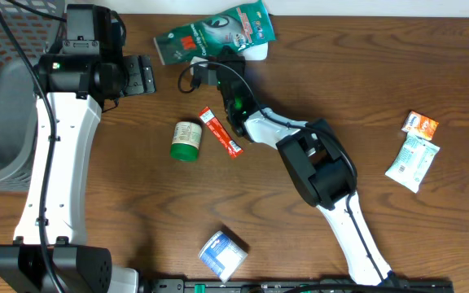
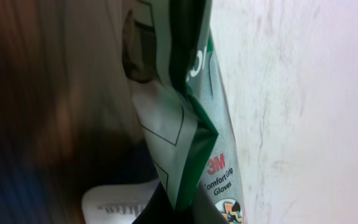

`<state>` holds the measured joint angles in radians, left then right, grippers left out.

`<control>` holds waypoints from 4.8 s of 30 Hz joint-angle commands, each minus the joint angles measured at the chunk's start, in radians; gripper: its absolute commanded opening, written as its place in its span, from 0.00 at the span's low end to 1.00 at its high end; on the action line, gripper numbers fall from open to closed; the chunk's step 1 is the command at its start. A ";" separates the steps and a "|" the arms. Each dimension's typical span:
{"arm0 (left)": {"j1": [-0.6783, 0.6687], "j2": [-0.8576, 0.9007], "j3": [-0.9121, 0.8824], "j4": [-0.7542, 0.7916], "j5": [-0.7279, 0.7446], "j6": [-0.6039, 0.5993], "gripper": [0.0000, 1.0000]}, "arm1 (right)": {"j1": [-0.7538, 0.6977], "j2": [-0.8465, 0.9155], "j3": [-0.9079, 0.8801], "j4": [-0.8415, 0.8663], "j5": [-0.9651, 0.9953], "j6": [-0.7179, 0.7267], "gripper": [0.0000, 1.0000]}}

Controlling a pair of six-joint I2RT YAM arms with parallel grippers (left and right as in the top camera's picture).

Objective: Scan the item barcode
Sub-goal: 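Hold the gloves pack against the scanner face with the right gripper, then carry the gloves pack away from the scanner to the right, then lower the gloves pack onto the right side beside the wipes pack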

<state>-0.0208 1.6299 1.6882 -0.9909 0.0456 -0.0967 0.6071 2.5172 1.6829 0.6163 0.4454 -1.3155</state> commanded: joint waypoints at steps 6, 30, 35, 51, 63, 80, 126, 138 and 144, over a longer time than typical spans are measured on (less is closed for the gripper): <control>0.003 0.013 -0.002 -0.003 -0.012 0.006 0.88 | 0.007 0.005 0.017 -0.001 0.006 0.029 0.01; 0.003 0.013 -0.002 -0.003 -0.012 0.006 0.88 | -0.006 0.005 0.017 -0.007 -0.013 0.109 0.01; 0.003 0.013 -0.002 -0.003 -0.012 0.006 0.88 | -0.006 0.005 0.017 -0.006 -0.014 0.126 0.01; 0.003 0.013 -0.002 -0.003 -0.012 0.006 0.88 | -0.007 -0.172 0.018 0.037 -0.020 0.134 0.01; 0.003 0.013 -0.002 -0.003 -0.012 0.006 0.88 | -0.043 -0.548 0.018 -0.710 -0.211 0.694 0.01; 0.003 0.013 -0.002 -0.003 -0.012 0.006 0.88 | -0.238 -0.821 0.012 -1.589 -0.848 1.091 0.01; 0.003 0.013 -0.002 -0.003 -0.012 0.006 0.88 | -0.727 -0.810 -0.402 -1.424 -0.603 1.139 0.68; 0.003 0.013 -0.002 -0.003 -0.012 0.006 0.88 | -0.612 -0.809 -0.618 -1.373 -0.693 1.314 0.01; 0.003 0.013 -0.002 -0.003 -0.012 0.006 0.88 | -0.628 -0.809 -0.779 -1.200 -0.366 1.419 0.02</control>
<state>-0.0208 1.6306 1.6882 -0.9909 0.0456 -0.0967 -0.0097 1.7012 0.9489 -0.6281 -0.1310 0.0174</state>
